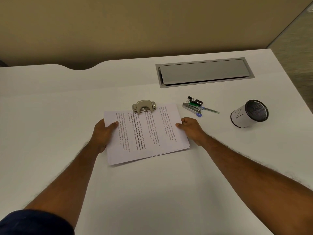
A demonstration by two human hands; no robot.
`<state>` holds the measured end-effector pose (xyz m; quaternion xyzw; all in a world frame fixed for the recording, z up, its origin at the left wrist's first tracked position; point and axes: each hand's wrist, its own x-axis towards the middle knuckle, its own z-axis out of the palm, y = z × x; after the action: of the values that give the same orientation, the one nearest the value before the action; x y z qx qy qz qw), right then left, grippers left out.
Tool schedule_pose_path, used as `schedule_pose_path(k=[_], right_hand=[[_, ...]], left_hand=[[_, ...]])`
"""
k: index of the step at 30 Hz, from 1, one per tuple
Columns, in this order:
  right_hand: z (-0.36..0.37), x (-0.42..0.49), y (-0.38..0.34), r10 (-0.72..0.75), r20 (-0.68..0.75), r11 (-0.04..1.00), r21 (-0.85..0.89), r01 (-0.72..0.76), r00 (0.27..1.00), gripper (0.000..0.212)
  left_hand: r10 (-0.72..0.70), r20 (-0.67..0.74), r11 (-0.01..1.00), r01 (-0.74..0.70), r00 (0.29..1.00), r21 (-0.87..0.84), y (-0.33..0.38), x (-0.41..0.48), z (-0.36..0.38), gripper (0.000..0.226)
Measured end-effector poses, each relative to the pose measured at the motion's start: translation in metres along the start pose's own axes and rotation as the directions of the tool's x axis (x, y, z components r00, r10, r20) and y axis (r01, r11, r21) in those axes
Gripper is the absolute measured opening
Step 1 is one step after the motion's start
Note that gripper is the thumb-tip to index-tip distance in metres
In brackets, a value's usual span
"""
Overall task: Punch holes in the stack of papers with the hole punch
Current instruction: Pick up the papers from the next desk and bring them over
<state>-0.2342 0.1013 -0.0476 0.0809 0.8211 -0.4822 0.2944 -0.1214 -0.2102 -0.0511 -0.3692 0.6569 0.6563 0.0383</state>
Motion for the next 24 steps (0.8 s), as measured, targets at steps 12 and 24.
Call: schedule_pose_path(k=[12, 24], right_hand=[[0.000, 0.000, 0.000, 0.012, -0.003, 0.999, -0.045, -0.012, 1.000, 0.009], [-0.005, 0.009, 0.000, -0.033, -0.018, 0.996, -0.079, 0.031, 0.999, 0.002]], left_hand=[[-0.014, -0.009, 1.000, 0.014, 1.000, 0.011, -0.002, 0.006, 0.003, 0.019], [0.015, -0.074, 0.998, -0.010, 0.997, 0.066, -0.005, 0.001, 0.009, 0.022]])
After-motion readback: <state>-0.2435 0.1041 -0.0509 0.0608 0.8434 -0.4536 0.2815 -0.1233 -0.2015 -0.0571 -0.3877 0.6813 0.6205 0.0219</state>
